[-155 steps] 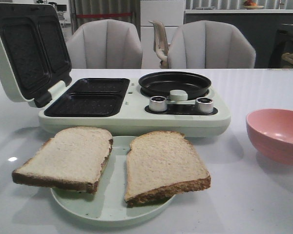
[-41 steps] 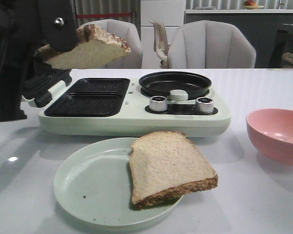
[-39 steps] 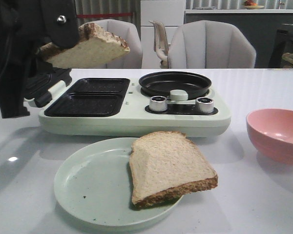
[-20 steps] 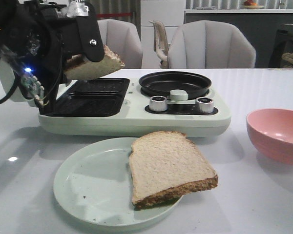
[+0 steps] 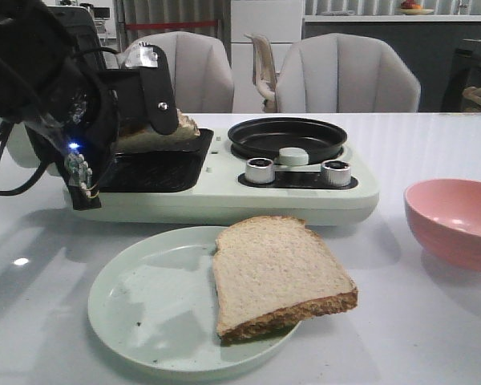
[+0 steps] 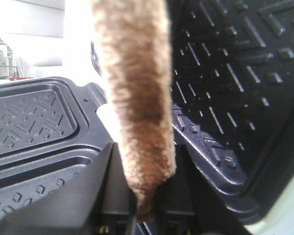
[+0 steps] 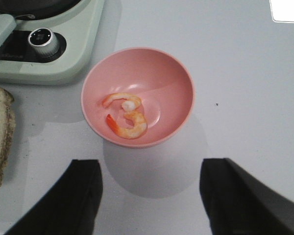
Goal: Make breakfast with bread and shrimp
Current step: 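Lower the slice into the sandwich maker tray and open the left gripper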
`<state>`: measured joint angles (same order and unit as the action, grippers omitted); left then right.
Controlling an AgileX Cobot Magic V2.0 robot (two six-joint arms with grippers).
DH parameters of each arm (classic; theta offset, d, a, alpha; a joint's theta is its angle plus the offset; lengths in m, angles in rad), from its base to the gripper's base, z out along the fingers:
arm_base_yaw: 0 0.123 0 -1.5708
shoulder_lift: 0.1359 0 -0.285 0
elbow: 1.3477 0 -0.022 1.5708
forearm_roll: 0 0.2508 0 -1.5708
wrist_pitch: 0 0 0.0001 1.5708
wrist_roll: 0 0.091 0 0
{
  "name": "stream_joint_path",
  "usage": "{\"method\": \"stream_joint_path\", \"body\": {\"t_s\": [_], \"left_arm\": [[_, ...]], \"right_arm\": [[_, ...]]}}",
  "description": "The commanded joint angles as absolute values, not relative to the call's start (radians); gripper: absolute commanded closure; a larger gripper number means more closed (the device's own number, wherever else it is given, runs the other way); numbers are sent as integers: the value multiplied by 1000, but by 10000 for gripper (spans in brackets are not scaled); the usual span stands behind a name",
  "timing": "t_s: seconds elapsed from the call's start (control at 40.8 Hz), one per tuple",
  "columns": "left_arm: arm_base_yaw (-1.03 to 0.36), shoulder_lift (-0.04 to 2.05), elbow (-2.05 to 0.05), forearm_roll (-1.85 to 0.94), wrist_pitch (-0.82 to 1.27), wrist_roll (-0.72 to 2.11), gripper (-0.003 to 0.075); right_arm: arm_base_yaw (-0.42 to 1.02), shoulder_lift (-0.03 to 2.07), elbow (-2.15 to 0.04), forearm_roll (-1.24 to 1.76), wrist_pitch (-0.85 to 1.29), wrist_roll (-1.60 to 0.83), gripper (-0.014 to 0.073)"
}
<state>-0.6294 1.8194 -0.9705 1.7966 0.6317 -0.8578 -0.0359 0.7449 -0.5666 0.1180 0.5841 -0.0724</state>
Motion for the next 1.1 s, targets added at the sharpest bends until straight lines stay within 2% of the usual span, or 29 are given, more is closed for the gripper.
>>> {"method": "stream_joint_path", "body": {"t_s": [0.0,0.368,1.08], "left_arm": [[-628,1775,-996,1860,700,-865,619],[-610,1789,-1043,1860,697,-865,619],[-530,2015,-1415,1860,682,-699,619]], "right_arm": [[-39,745,-597,118,518,-76,57],[-39,745,-597,118,518,-76,57],[-39,745,-597,118,518,-76,57]]}}
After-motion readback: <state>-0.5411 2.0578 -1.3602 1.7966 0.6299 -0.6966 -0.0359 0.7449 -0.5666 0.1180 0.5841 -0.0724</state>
